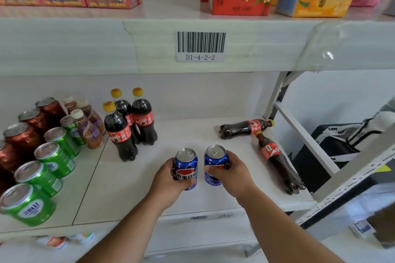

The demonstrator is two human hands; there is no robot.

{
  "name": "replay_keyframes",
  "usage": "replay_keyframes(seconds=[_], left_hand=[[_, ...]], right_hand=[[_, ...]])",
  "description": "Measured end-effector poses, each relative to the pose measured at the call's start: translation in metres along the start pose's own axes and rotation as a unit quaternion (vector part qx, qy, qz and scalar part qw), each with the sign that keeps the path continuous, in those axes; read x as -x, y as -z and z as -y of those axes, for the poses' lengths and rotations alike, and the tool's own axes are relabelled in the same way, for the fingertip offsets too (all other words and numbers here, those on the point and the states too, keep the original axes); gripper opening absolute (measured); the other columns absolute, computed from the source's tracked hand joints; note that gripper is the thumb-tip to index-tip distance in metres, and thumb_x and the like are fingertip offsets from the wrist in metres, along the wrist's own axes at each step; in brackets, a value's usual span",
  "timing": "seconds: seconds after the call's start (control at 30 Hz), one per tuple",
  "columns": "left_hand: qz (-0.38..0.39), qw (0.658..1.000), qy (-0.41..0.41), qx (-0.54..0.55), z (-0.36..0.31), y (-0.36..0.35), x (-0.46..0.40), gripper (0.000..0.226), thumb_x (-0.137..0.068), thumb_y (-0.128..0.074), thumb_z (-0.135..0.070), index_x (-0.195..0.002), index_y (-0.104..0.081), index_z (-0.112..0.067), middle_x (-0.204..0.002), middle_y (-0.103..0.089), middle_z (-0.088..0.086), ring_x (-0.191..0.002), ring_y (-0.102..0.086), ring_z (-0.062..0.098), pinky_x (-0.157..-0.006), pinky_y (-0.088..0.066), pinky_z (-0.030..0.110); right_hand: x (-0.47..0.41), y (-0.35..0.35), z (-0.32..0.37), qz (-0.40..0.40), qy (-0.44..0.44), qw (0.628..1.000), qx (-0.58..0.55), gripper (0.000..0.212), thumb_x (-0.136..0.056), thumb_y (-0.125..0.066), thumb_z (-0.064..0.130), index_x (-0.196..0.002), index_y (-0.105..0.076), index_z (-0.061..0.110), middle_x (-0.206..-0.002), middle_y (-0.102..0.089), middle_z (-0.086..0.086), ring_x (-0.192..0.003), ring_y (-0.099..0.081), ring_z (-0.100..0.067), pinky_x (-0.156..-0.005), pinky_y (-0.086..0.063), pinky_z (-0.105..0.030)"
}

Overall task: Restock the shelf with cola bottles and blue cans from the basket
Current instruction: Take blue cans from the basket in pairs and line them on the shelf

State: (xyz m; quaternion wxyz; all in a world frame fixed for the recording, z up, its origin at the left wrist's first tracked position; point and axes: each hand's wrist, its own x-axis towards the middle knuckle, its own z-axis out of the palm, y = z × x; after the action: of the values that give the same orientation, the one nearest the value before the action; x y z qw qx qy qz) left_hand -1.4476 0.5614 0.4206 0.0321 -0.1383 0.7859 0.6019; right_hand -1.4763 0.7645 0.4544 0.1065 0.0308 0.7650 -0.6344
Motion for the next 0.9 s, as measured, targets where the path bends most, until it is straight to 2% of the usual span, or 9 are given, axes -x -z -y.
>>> replay_keyframes(seconds=[0.1, 0.23, 0.4, 0.53, 0.6, 0.73, 0.8, 0.87, 0.9], left_hand=[[0.005, 1.0, -0.002, 0.0, 0.003, -0.002, -0.016, 0.067, -0.072, -0.094, -0.006, -0.125, -0.059, -0.031, -0.114, -0.074, -0.012, -0.101, -0.07, 0.0, -0.078, -0.053, 0.015], [-0.005, 1.0, -0.002, 0.005, 0.01, -0.007, -0.038, 0.07, -0.071, -0.093, -0.003, -0.13, -0.062, -0.025, -0.119, -0.075, -0.007, -0.106, -0.072, 0.007, -0.091, -0.058, 0.026], [-0.017, 1.0, -0.004, 0.017, 0.02, -0.012, -0.058, 0.072, -0.068, -0.095, -0.002, -0.128, -0.063, -0.025, -0.119, -0.077, -0.007, -0.111, -0.073, 0.014, -0.096, -0.059, 0.032], [-0.017, 1.0, -0.015, 0.016, 0.028, -0.014, -0.06, 0.073, -0.065, -0.097, -0.014, -0.127, -0.062, -0.032, -0.12, -0.077, -0.01, -0.111, -0.073, 0.008, -0.1, -0.056, 0.033], [-0.02, 0.999, -0.025, 0.016, 0.03, -0.015, -0.059, 0.068, -0.07, -0.095, -0.008, -0.124, -0.062, -0.034, -0.119, -0.076, -0.011, -0.108, -0.073, 0.004, -0.099, -0.056, 0.029], [-0.01, 0.999, -0.037, 0.008, 0.03, -0.016, -0.054, 0.077, -0.075, -0.091, -0.003, -0.137, -0.057, -0.035, -0.126, -0.072, -0.016, -0.112, -0.07, -0.001, -0.096, -0.056, 0.023], [-0.019, 0.999, -0.042, 0.004, 0.032, -0.018, -0.048, 0.077, -0.076, -0.088, 0.002, -0.129, -0.056, -0.044, -0.124, -0.067, -0.024, -0.11, -0.066, -0.012, -0.091, -0.051, 0.014], [-0.057, 0.997, -0.055, -0.016, 0.036, -0.022, -0.044, 0.07, -0.077, -0.088, 0.0, -0.117, -0.056, -0.048, -0.119, -0.064, -0.03, -0.104, -0.06, -0.024, -0.088, -0.044, 0.007], [-0.073, 0.995, -0.059, -0.024, 0.039, -0.024, -0.042, 0.067, -0.077, -0.088, -0.001, -0.114, -0.057, -0.048, -0.118, -0.064, -0.029, -0.102, -0.058, -0.027, -0.086, -0.042, 0.005]], right_hand=[[-0.015, -0.002, -0.006, 0.004, 0.013, 1.0, 0.003, 0.053, -0.08, -0.088, 0.013, -0.123, -0.063, 0.032, -0.107, -0.074, 0.014, -0.09, -0.07, 0.004, -0.066, -0.051, -0.007], [-0.034, -0.003, -0.014, 0.015, 0.025, 1.0, 0.005, 0.056, -0.081, -0.087, 0.011, -0.127, -0.063, 0.032, -0.114, -0.074, 0.012, -0.094, -0.069, 0.006, -0.071, -0.053, -0.009], [-0.052, -0.004, -0.027, 0.023, 0.029, 0.999, -0.02, 0.059, -0.08, -0.084, -0.002, -0.126, -0.064, 0.029, -0.115, -0.076, 0.003, -0.094, -0.072, -0.003, -0.073, -0.056, -0.013], [-0.051, -0.002, -0.036, 0.023, 0.022, 0.999, -0.034, 0.063, -0.082, -0.084, -0.003, -0.134, -0.06, 0.022, -0.118, -0.073, 0.0, -0.091, -0.072, 0.005, -0.07, -0.057, -0.015], [-0.05, 0.001, -0.041, 0.026, 0.025, 0.999, -0.028, 0.069, -0.08, -0.088, 0.003, -0.138, -0.058, 0.026, -0.122, -0.073, 0.004, -0.098, -0.072, 0.002, -0.076, -0.058, -0.017], [-0.046, 0.002, -0.054, 0.028, 0.008, 0.998, 0.064, 0.076, -0.075, -0.093, 0.023, -0.14, -0.055, 0.035, -0.129, -0.07, 0.014, -0.115, -0.069, -0.006, -0.098, -0.058, -0.03], [-0.041, -0.001, -0.058, -0.004, -0.026, 0.988, 0.152, 0.081, -0.078, -0.089, 0.03, -0.148, -0.05, 0.028, -0.141, -0.063, 0.009, -0.128, -0.062, -0.015, -0.106, -0.054, -0.037], [-0.037, -0.004, -0.058, -0.058, -0.035, 0.967, 0.245, 0.069, -0.082, -0.081, 0.034, -0.145, -0.054, 0.022, -0.141, -0.063, 0.003, -0.129, -0.059, -0.021, -0.105, -0.053, -0.039], [-0.036, -0.005, -0.057, -0.077, -0.025, 0.958, 0.277, 0.057, -0.084, -0.078, 0.035, -0.136, -0.059, 0.021, -0.135, -0.066, 0.001, -0.124, -0.061, -0.023, -0.101, -0.054, -0.039]])
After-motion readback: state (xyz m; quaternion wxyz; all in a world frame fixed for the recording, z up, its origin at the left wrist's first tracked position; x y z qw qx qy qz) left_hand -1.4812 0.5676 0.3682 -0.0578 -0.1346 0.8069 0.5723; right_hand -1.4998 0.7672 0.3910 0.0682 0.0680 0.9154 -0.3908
